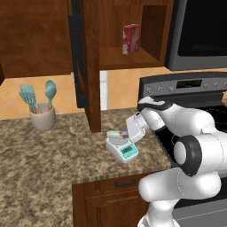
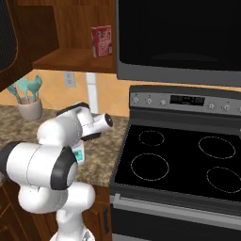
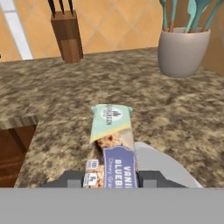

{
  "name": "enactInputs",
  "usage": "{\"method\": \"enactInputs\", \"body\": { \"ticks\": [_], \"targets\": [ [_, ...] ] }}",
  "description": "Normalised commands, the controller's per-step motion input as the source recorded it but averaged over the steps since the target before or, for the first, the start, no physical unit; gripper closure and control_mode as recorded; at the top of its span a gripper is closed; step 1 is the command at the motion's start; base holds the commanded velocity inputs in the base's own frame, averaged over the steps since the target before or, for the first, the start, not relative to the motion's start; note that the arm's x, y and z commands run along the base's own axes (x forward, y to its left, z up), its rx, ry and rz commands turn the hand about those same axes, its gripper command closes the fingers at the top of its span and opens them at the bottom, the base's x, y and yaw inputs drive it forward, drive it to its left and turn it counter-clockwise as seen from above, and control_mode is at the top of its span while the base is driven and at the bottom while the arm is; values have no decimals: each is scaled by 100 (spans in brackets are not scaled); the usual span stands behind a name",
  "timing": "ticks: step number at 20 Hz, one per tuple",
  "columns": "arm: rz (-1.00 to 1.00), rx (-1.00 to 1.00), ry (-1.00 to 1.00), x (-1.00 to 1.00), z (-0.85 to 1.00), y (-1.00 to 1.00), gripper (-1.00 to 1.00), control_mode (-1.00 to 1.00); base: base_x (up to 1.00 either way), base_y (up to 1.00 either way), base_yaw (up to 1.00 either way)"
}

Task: Pick the bar and place it on the digital scale for weighing, and close the cabinet.

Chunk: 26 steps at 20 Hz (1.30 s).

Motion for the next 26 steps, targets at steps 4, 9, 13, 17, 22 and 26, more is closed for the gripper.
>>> {"method": "enactInputs", "body": {
  "ticks": [4,9,13,17,22,26],
  "targets": [
    [0,0,0,38,-26,1,100,-100,0,0,0],
    [0,0,0,35,-28,0,100,-100,0,0,0],
    [0,0,0,6,-24,0,100,-100,0,0,0],
    [0,0,0,-5,-10,1,100,-100,0,0,0],
    [0,0,0,-18,-6,5,-100,-100,0,0,0],
    [0,0,0,0,-5,-1,-100,-100,0,0,0]
  ]
}}
